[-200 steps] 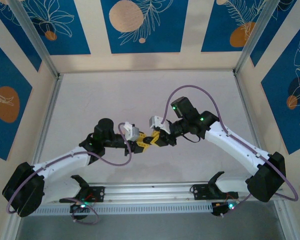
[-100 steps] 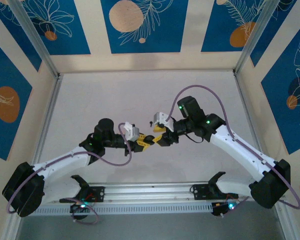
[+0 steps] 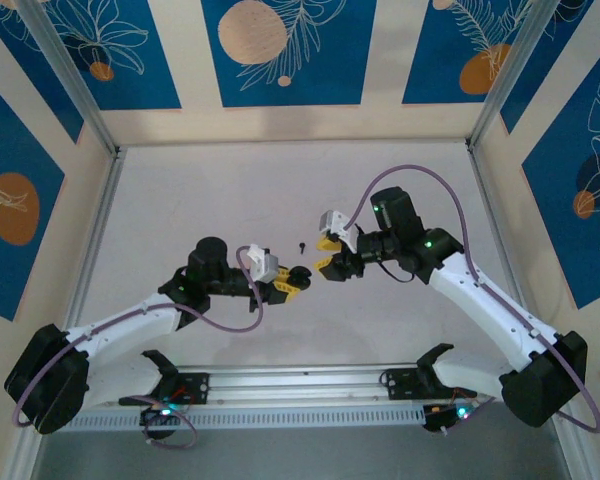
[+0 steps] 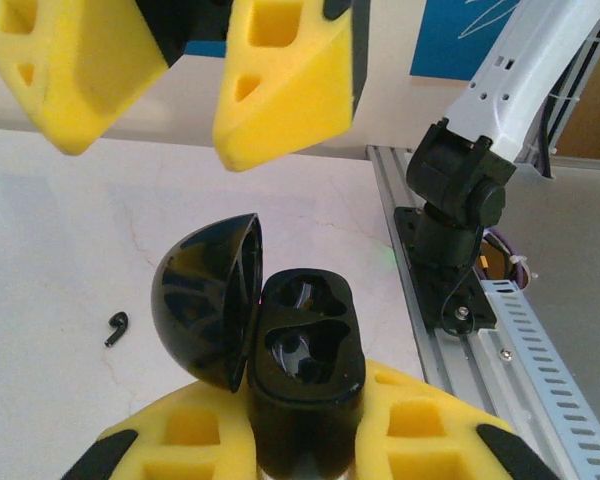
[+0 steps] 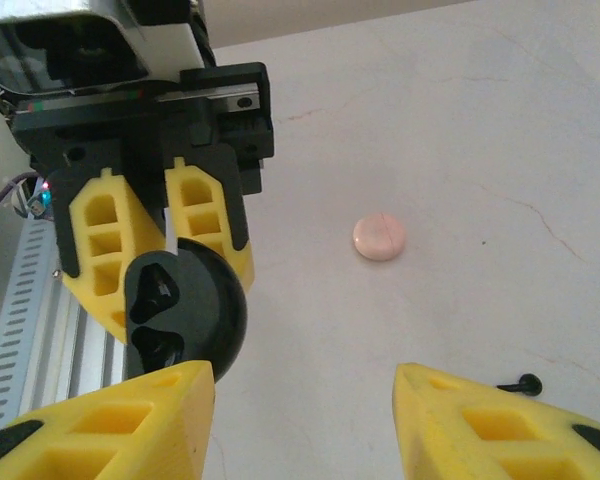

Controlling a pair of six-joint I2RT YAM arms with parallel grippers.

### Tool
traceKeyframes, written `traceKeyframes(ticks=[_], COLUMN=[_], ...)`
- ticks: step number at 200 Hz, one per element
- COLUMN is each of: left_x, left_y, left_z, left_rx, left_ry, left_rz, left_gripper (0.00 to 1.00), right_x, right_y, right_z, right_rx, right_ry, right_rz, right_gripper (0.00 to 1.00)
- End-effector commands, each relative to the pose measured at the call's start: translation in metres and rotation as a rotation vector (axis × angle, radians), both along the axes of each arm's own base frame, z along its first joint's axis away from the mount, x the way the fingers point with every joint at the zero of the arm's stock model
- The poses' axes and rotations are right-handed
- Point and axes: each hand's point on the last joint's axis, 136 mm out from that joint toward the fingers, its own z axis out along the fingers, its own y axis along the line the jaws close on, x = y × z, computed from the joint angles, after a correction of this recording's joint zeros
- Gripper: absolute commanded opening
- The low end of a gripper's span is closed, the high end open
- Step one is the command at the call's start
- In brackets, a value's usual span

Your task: Insert the wireless bluetooth earbuds into the charging case

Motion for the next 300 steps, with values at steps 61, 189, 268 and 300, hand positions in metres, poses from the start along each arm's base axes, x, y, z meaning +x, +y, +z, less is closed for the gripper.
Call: traceKeyframes(ticks=[61, 189, 268, 300], left_x=[0.038, 0.053, 0.055, 0.055], left_y=[0.020, 0.053, 0.056, 0.056], left_z=[-0.037, -0.078, -0.076, -0.076], left_rx=[0.071, 0.200, 0.207, 0.206], left_ry=[0.034, 0.084, 0.078, 0.085], left_rz=[0.282, 0.481, 0.493, 0.494], left_gripper=[0.11, 0.13, 0.13, 0.13], right_x=[0.073, 0.157, 0.170, 0.168], right_y=[-0.022, 0.011, 0.022, 0.028], right_z=[-0.039, -0.177, -0.212, -0.219], right_rx=[-0.121, -0.522, -0.655, -0.660], right_ry=[0.417, 0.847, 0.833, 0.854], right_rz=[-0.498, -0.873, -0.879, -0.859], right_gripper=[0.53, 0.47, 0.42, 0.41])
